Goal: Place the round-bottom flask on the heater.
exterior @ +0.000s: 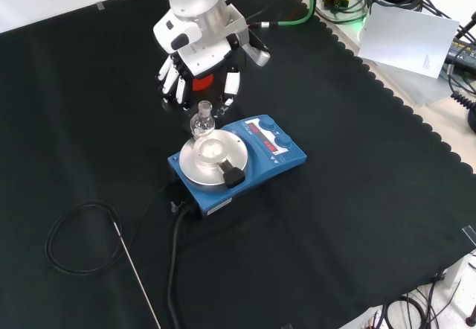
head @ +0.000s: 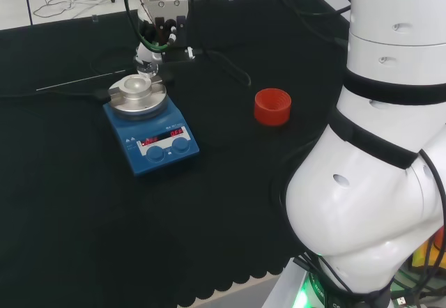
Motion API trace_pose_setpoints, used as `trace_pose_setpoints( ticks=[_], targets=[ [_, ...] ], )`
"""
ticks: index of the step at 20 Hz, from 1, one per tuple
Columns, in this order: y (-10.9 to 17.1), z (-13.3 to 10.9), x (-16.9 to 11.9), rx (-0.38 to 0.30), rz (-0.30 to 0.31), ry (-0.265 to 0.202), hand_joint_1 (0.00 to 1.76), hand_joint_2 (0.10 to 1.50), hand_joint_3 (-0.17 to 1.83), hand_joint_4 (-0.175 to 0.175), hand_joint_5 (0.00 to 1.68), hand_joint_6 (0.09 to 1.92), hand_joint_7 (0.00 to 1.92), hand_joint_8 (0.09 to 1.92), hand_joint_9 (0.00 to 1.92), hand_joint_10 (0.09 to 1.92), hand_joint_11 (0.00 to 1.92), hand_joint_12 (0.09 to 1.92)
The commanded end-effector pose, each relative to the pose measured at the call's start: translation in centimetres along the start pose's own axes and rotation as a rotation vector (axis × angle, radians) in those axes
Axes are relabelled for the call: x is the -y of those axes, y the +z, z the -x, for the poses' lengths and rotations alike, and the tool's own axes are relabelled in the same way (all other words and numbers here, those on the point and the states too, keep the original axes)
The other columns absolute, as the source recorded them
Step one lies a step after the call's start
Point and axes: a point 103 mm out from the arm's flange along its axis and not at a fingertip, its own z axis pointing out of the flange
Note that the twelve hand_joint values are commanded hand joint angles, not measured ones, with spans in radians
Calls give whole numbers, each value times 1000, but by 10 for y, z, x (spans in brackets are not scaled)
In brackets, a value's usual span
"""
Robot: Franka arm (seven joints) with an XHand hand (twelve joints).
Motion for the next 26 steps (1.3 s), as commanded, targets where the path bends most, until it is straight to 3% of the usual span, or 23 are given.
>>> trace_pose_setpoints(
  ticks=[1,4,10,26],
  targets=[
    [1,3,3,5,-6,-8,1134,664,777,-15,1139,964,526,659,769,535,559,1270],
    [3,-16,6,8,-11,-22,1134,664,777,-16,1139,964,525,659,768,535,559,1270],
    [7,-31,7,12,-24,-39,1134,662,781,-16,1140,965,521,658,767,535,558,1270],
    [22,-27,-12,16,-59,-40,1134,660,785,-16,1139,968,512,659,766,536,555,1271]
  ],
)
